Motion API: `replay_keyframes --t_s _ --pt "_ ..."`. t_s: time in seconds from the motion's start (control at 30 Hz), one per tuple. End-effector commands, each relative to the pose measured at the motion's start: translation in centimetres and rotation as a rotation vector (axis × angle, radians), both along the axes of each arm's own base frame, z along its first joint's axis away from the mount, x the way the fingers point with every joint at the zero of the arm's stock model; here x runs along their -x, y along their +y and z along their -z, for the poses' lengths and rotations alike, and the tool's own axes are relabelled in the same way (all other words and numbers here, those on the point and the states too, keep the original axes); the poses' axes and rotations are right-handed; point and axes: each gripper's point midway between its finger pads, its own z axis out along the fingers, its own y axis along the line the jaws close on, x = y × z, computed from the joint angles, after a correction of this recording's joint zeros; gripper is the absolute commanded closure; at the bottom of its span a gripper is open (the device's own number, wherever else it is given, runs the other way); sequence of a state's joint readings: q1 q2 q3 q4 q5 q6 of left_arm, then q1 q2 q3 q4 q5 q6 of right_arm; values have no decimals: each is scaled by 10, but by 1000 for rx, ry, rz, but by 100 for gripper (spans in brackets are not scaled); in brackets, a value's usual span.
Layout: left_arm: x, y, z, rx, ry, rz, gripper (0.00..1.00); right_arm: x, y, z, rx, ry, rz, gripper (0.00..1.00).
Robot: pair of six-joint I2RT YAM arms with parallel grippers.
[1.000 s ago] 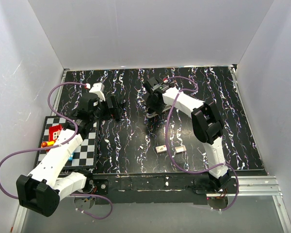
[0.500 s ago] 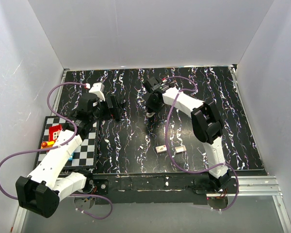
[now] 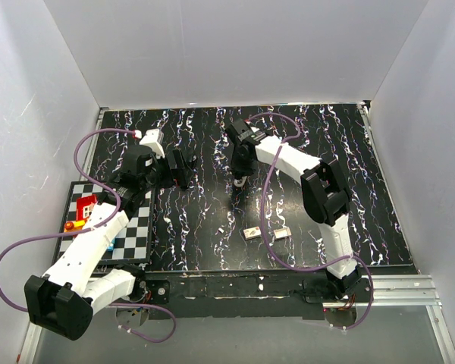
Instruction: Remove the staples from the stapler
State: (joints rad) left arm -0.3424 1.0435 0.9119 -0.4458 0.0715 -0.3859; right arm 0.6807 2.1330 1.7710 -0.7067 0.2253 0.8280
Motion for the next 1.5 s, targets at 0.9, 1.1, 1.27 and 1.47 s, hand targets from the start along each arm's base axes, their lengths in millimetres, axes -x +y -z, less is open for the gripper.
replay_keyframes --t_s 0.9,1.1,1.27,1.47 --pt "-2 -11 -9 29 -20 52 2 103 -18 -22 79 -15 -1022 65" --pt "-2 -13 -8 33 -17 60 2 91 -12 -39 116 -126 -1009 51" --pt "-2 -13 -7 34 -14 64 2 82 0 -38 126 -137 -1015 47" --pt "-1 -14 -9 38 -19 70 2 72 8 -29 154 -125 -1013 42"
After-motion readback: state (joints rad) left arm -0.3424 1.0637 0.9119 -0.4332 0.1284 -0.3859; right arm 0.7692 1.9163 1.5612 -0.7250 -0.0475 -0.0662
